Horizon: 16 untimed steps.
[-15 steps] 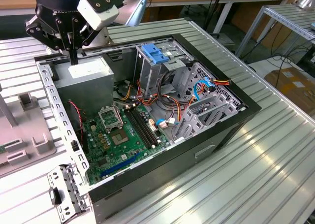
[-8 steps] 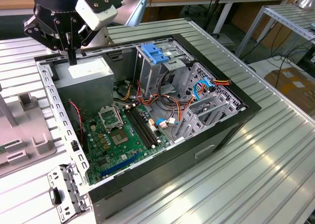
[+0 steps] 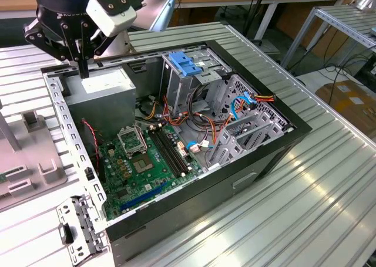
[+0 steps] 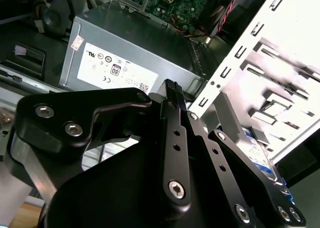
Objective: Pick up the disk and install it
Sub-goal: 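Reach for the disk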
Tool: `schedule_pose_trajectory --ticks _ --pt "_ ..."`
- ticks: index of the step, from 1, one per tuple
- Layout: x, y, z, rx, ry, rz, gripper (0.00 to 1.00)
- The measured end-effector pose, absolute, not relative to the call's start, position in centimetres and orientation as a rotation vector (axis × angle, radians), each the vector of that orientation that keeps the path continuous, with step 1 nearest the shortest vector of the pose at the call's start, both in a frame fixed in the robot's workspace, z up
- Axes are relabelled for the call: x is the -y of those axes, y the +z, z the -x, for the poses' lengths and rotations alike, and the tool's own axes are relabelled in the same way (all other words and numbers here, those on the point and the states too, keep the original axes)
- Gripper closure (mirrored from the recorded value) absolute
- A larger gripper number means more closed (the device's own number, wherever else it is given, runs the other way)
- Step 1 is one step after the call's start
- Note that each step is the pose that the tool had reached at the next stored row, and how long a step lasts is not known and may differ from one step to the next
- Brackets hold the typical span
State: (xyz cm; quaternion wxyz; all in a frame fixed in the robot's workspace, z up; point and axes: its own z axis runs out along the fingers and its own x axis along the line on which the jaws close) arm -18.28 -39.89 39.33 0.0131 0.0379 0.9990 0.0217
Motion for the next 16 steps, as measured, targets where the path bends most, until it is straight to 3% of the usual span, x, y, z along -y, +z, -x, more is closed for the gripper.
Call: schedule_pose_trajectory --ticks 16 --pt "39.9 39.3 19.4 -3.112 0.068 -0.118 0.89"
